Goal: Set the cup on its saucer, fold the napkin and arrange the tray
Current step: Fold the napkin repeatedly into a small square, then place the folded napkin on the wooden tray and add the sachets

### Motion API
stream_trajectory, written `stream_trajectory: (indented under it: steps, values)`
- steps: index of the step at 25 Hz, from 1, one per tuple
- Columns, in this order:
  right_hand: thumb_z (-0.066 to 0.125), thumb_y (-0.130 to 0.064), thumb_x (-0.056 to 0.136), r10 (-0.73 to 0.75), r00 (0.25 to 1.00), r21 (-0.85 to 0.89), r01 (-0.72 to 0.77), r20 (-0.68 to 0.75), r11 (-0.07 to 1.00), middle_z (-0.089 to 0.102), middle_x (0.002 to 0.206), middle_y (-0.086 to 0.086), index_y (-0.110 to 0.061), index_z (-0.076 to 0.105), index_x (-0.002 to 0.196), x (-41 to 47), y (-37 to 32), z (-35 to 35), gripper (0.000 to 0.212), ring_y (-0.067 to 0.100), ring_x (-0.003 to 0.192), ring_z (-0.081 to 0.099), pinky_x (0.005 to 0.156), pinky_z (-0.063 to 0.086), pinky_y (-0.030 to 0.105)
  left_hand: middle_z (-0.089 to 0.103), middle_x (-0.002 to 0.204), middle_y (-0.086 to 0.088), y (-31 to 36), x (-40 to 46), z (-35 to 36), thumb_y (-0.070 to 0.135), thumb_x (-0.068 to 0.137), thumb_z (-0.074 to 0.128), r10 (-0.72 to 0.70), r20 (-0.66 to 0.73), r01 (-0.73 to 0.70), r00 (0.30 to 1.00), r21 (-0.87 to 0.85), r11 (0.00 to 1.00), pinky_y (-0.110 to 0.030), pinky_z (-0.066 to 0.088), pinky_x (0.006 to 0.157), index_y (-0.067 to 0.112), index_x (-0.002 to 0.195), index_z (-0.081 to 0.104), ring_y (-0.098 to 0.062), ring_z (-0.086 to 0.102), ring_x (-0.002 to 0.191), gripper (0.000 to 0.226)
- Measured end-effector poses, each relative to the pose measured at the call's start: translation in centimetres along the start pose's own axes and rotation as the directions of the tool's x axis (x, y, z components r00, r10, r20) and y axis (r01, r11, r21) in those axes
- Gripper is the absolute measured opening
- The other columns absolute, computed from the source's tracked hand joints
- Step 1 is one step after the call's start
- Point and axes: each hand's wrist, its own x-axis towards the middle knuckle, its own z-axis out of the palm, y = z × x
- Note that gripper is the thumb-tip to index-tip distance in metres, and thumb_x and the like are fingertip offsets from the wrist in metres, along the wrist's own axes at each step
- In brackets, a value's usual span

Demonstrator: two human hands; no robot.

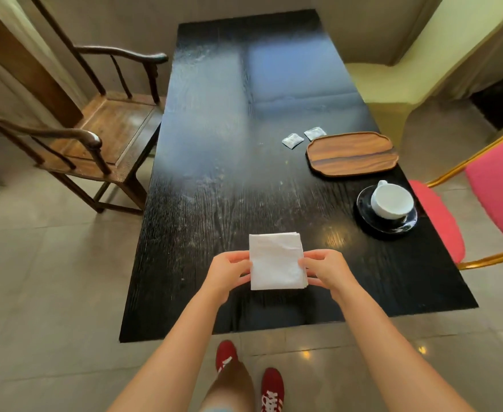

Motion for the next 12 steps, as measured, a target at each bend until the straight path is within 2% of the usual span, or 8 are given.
stream_trajectory:
  steps: [3,7,12]
  values:
    - [0.060,0.001,0.081,0.012,0.999,0.007,-0.012,-0.036,1.000,0.066,0.104,0.009,-0.008,0.066,0.095,0.7,-1.6,-1.0,0.018,0.020,0.090,0.064,0.051,0.050,0.019,0.069,0.104,-0.001,1.9,1.2,0.9,0.002,0.083,0.060,0.005,0.018,-0.006,1.000,0.016,1.000,-0.020,0.054,0.068,0.013,0.108,0.066,-0.013,0.064,0.096,0.028]
    - [0.061,0.000,0.081,0.029,0.996,0.009,-0.028,-0.082,1.000,0.065,0.106,0.009,-0.007,0.066,0.100,2.2,-3.5,-1.6,0.021,0.022,0.095,0.063,0.058,0.053,0.023,0.068,0.104,-0.002,4.2,3.7,1.6,0.003,0.083,0.062,0.013,0.015,-0.014,1.000,0.065,0.998,-0.025,0.054,0.075,0.011,0.110,0.065,-0.016,0.063,0.098,0.028]
    - [0.062,-0.001,0.082,0.049,0.990,0.033,-0.045,-0.129,0.998,0.065,0.109,0.009,-0.009,0.065,0.103,4.4,-5.2,-3.0,0.023,0.024,0.099,0.063,0.065,0.056,0.029,0.069,0.102,-0.002,7.0,6.6,2.9,0.002,0.083,0.061,0.029,0.052,-0.033,0.998,0.094,0.995,-0.021,0.054,0.068,0.012,0.108,0.066,-0.014,0.064,0.095,0.027]
